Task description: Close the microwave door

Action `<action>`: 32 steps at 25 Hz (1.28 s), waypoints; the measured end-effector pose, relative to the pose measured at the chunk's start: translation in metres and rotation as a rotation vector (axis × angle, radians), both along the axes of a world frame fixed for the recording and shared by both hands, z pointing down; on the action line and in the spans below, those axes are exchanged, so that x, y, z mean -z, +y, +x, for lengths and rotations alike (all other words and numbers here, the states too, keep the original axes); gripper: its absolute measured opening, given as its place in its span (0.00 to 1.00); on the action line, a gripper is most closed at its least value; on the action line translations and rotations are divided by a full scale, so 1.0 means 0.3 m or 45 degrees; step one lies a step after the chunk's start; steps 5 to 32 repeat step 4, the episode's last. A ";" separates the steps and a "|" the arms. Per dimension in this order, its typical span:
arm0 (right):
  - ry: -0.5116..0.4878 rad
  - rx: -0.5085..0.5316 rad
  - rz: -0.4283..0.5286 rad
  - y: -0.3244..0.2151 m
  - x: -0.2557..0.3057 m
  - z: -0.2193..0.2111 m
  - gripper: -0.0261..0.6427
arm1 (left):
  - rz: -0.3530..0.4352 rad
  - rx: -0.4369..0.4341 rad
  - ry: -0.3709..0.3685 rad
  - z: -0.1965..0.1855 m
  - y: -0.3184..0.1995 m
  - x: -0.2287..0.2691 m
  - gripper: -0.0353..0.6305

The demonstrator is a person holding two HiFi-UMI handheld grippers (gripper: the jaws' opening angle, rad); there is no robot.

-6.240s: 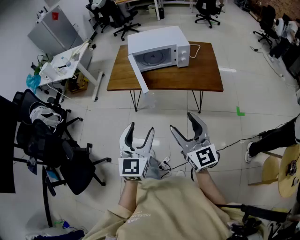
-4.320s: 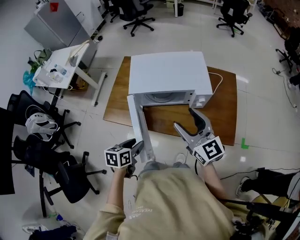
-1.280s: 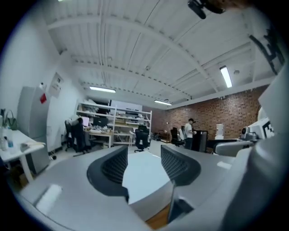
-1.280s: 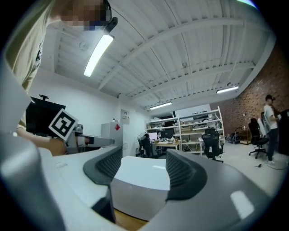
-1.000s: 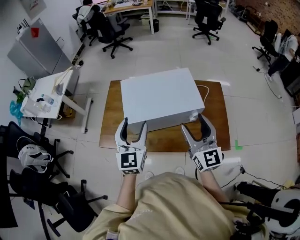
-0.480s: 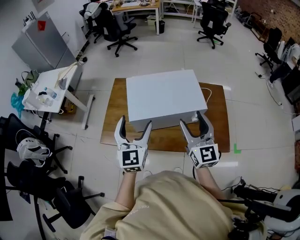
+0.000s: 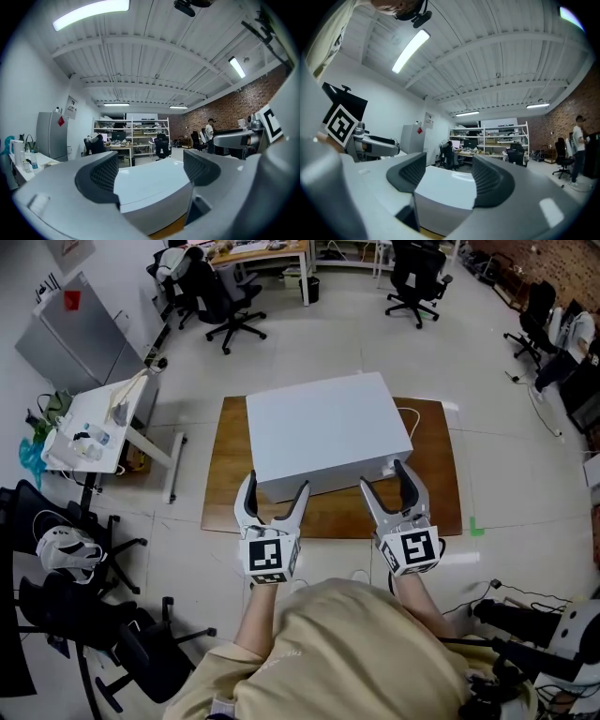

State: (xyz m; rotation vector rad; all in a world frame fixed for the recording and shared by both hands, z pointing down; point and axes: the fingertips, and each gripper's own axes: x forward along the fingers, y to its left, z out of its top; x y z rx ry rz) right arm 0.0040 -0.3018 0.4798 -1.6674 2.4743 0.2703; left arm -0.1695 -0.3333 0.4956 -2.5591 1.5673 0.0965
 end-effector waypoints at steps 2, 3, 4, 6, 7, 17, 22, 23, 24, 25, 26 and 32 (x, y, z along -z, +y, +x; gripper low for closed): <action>0.000 -0.001 -0.010 -0.005 -0.008 0.006 0.48 | -0.008 -0.006 0.007 0.007 -0.005 -0.008 0.71; 0.000 0.000 -0.017 -0.007 -0.012 0.008 0.48 | -0.006 -0.008 0.007 0.009 -0.007 -0.010 0.71; 0.000 0.000 -0.024 -0.009 -0.017 0.009 0.48 | -0.002 -0.009 0.006 0.011 -0.009 -0.011 0.71; 0.000 0.000 -0.024 -0.009 -0.017 0.009 0.48 | -0.002 -0.009 0.006 0.011 -0.009 -0.011 0.71; 0.000 0.000 -0.024 -0.009 -0.017 0.009 0.48 | -0.002 -0.009 0.006 0.011 -0.009 -0.011 0.71; 0.000 0.000 -0.024 -0.009 -0.017 0.009 0.48 | -0.002 -0.009 0.006 0.011 -0.009 -0.011 0.71; 0.000 0.000 -0.024 -0.009 -0.017 0.009 0.48 | -0.002 -0.009 0.006 0.011 -0.009 -0.011 0.71; 0.000 0.000 -0.024 -0.009 -0.017 0.009 0.48 | -0.002 -0.009 0.006 0.011 -0.009 -0.011 0.71; 0.000 0.000 -0.024 -0.009 -0.017 0.009 0.48 | -0.002 -0.009 0.006 0.011 -0.009 -0.011 0.71; 0.000 0.000 -0.024 -0.009 -0.017 0.009 0.48 | -0.002 -0.009 0.006 0.011 -0.009 -0.011 0.71; 0.000 0.000 -0.024 -0.009 -0.017 0.009 0.48 | -0.002 -0.009 0.006 0.011 -0.009 -0.011 0.71; 0.000 0.000 -0.024 -0.009 -0.017 0.009 0.48 | -0.002 -0.009 0.006 0.011 -0.009 -0.011 0.71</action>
